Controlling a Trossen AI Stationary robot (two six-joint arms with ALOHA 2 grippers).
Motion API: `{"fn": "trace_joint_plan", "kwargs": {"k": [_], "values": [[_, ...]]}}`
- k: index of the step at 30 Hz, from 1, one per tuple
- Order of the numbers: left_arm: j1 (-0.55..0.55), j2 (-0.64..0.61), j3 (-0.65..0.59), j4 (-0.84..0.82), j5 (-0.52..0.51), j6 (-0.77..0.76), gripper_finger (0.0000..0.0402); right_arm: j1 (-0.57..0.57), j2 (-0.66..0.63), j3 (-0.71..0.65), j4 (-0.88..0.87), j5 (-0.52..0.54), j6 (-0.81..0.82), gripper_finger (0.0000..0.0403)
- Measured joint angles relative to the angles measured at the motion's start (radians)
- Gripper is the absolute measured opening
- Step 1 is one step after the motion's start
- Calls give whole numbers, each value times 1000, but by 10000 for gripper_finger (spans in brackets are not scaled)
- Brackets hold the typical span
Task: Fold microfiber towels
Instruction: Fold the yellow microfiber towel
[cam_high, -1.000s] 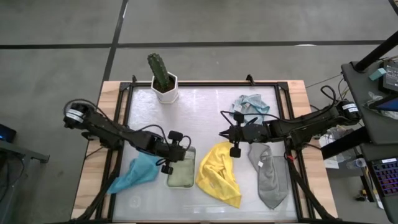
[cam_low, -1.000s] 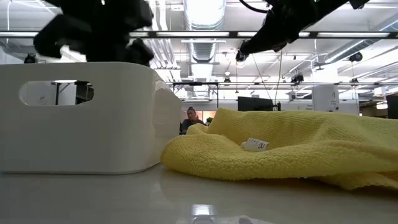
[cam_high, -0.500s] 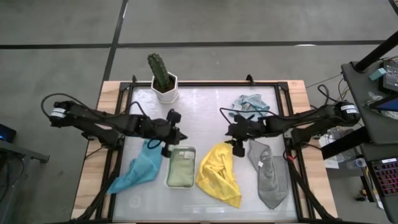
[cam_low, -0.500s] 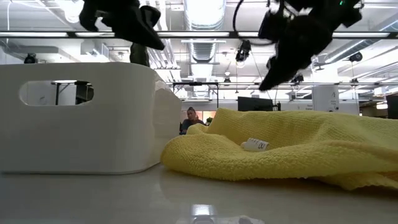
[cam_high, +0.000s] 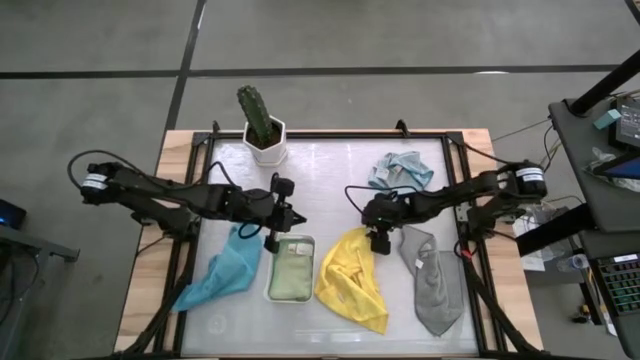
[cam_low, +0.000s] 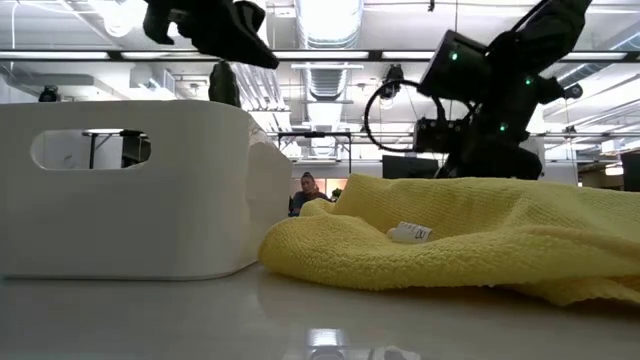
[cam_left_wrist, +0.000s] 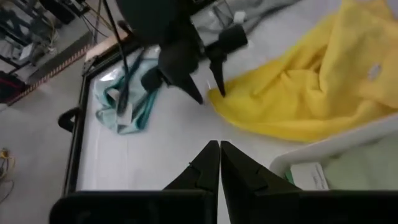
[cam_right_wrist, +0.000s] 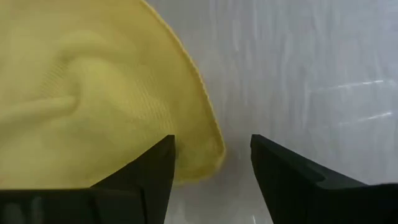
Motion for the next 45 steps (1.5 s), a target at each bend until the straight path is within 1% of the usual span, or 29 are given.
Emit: {"fn": "trace_joint_plan", "kwargs": {"k": [2, 4, 6, 10, 12, 14, 16, 20, 22, 25, 28, 31, 35, 37, 40, 43, 45], "values": [[1, 2, 0, 11, -3, 2, 0, -3, 25, 1, 29, -29, -16, 191], [2, 2, 0, 34, -7, 2, 0, -4, 48, 3, 56, -44, -35, 168], [2, 2, 0, 44, -8, 0, 0, -4, 61, 3, 79, -52, -58, 130], [2, 2, 0, 51, -9, -4, 0, -3, 50, 2, 109, -58, -133, 29], [2, 2, 0, 56, -10, -38, 0, -3, 23, 2, 98, -45, -154, 18], [3, 2, 0, 79, -11, -79, 0, -4, -18, 11, 92, -38, -167, 11], [7, 2, 0, 85, -12, -86, 0, -4, -69, 26, 90, -21, -189, 10], [27, 2, 12, 100, -12, -81, 6, -4, -172, 80, -16, 65, -243, 9], [50, 2, 20, 105, -12, -81, 23, -6, -219, 124, -69, 111, -269, 9], [89, 2, 28, 101, -8, -81, 63, -13, -268, 197, -145, 154, -296, 9], [132, 2, 32, 124, 33, -81, 112, -24, -279, 275, -216, 182, -326, 9], [166, 19, 29, 207, 72, -82, 161, -32, -277, 366, -280, 211, -365, 9], [179, 70, 27, 333, 98, -78, 207, -32, -269, 463, -351, 248, -407, 9], [179, 103, 26, 380, 105, -74, 219, -32, -268, 507, -391, 269, -409, 9], [179, 142, 28, 433, 110, -72, 225, -33, -269, 560, -420, 302, -417, 9], [181, 164, 48, 482, 109, -48, 226, -34, -257, 600, -448, 305, -434, 9], [183, 173, 58, 552, 101, -30, 226, -34, -243, 618, -446, 303, -447, 9]]}}
